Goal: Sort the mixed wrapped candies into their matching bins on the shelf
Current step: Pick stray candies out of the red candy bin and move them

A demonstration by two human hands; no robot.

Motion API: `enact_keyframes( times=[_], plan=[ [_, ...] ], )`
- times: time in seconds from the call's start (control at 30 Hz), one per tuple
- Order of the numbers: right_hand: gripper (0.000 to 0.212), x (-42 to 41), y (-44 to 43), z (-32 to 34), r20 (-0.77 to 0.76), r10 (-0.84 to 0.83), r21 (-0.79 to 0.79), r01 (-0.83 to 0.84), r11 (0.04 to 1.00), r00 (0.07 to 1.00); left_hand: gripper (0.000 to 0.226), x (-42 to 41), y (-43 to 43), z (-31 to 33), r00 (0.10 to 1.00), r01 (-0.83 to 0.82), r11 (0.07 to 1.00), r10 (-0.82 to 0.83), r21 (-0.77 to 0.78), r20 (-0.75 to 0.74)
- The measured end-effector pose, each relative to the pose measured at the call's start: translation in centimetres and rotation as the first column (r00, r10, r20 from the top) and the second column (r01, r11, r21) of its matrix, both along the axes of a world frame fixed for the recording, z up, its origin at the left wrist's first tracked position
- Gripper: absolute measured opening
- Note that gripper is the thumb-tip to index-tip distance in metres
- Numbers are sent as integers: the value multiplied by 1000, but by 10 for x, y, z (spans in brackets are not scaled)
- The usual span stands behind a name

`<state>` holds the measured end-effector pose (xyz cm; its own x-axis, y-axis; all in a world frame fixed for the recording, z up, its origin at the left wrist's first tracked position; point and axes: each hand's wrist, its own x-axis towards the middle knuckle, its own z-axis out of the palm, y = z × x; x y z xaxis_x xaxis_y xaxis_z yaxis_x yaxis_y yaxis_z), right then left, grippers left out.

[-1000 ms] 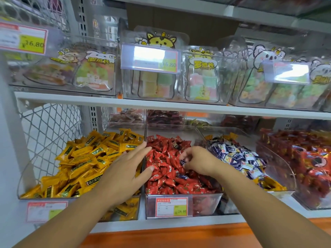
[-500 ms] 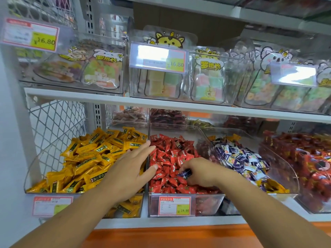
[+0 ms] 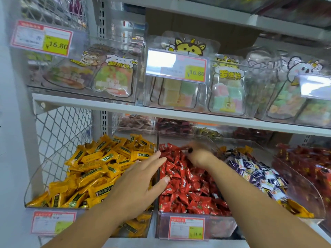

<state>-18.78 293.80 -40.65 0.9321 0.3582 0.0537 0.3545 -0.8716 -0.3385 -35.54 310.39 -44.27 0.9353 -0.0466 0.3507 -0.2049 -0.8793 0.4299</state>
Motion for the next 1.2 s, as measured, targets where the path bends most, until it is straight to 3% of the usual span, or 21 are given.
enact_keyframes(
  times=[0.2,0.3,0.43,0.57,0.67,0.77,0.87,0.97,1.03,1.1,1.2],
  plan=[
    [35,14,11,-15,2,-47,-146,47,988,999,61,3,3,-2,1000,15,1000,-15,12,11],
    [35,8,3,-15,28,-9,-148,13,989,1000,59,2,2,-1,1000,12,1000,-12,15,13],
    [27,-5,-14,-14,75,-5,67,0,998,997,60,1,2,-1,1000,12,1000,-13,21,18],
    [38,-27,-37,-8,54,-11,336,-8,942,998,59,1,0,0,1000,-12,999,11,36,24],
    [21,-42,-54,8,94,13,473,-57,879,995,61,0,-3,1,999,-22,998,21,51,27],
    [14,-42,-85,27,214,-65,544,-63,837,975,64,-2,-4,2,999,-27,997,26,68,21],
    [3,-37,-123,32,222,-196,582,31,812,955,80,-1,-4,0,999,-28,997,25,77,44],
    [14,-27,-146,16,174,-256,486,143,862,951,88,2,-2,-3,998,-31,997,27,71,50],
    [34,-21,-152,5,205,-273,251,219,943,940,86,3,-2,-2,998,-31,997,28,73,50],
    [45,-22,-153,1,186,-261,8,264,964,947,81,3,-3,-2,999,-37,996,34,75,42],
    [50,-16,-157,-7,44,-177,-92,181,979,983,77,2,-4,-2,999,-40,996,37,84,36]
  ],
)
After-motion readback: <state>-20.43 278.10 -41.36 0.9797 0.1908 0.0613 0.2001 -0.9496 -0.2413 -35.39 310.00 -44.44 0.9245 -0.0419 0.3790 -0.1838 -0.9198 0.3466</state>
